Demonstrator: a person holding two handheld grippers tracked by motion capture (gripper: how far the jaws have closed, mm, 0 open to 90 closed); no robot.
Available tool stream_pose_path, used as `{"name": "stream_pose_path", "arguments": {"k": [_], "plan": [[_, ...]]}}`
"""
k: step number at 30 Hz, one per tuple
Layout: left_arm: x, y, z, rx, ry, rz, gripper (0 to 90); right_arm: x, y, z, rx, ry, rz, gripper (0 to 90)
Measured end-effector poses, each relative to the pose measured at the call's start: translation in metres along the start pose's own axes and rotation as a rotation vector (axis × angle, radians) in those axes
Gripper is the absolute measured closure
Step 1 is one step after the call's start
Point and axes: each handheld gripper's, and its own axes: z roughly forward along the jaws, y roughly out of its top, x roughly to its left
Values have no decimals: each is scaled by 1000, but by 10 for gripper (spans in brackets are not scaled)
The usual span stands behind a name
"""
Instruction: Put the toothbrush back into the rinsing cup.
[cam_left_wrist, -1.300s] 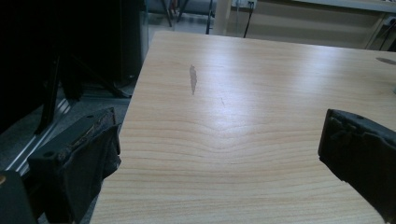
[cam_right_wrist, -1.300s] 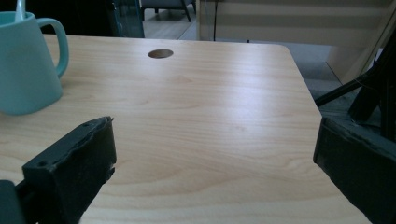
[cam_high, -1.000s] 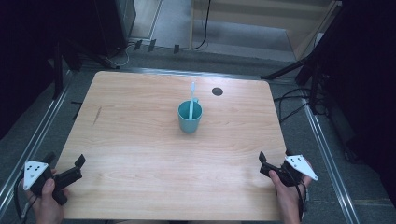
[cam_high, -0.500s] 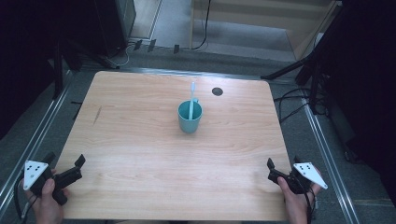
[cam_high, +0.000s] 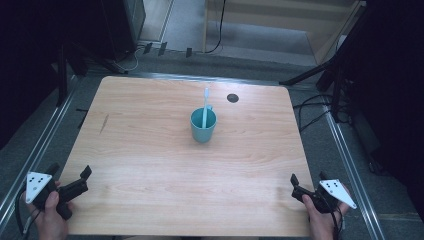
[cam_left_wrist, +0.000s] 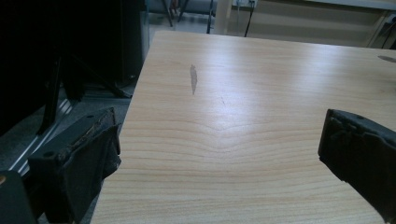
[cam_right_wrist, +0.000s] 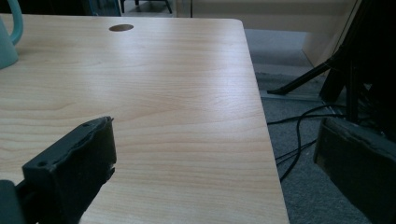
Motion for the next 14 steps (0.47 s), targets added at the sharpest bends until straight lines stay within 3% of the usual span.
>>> {"name": "stream_pose_path", "arguments": {"k": [7, 14], "plan": [[1, 0, 0, -1, -5, -2, 0, -2, 0, -1, 6, -22, 32, 0], [1, 0, 0, 1, -7, -4, 0, 0, 0, 0, 10, -29, 15, 0]]}}
